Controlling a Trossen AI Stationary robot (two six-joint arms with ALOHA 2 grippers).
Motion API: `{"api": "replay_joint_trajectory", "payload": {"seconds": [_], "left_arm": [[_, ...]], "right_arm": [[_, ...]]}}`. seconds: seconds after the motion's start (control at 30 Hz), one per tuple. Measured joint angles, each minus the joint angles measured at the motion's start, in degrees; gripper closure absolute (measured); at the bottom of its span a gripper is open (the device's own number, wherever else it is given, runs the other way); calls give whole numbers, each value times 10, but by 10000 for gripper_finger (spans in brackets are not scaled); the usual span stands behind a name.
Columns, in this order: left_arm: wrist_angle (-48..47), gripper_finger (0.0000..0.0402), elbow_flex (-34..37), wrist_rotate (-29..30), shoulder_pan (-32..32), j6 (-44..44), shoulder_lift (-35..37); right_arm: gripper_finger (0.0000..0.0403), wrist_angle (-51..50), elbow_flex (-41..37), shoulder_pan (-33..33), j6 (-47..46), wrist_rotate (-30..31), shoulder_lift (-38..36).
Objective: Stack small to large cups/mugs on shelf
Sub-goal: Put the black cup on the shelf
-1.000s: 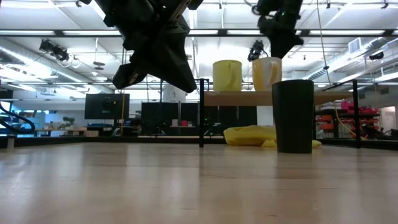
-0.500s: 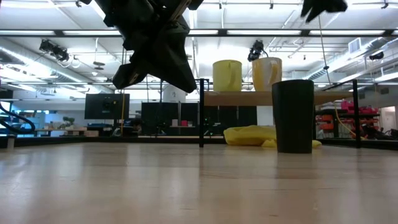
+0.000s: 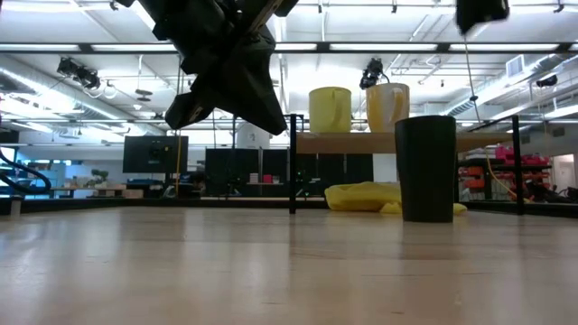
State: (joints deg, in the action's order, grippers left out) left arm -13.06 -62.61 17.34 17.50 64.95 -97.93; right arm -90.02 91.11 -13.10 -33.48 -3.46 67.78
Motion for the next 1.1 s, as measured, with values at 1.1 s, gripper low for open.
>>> {"api": "replay_joint_trajectory", "payload": {"seconds": [1.1], "left_arm": [[0, 368, 0, 2, 1, -9, 0]], "right_arm": [[309, 284, -289, 66, -50, 68, 78]]}}
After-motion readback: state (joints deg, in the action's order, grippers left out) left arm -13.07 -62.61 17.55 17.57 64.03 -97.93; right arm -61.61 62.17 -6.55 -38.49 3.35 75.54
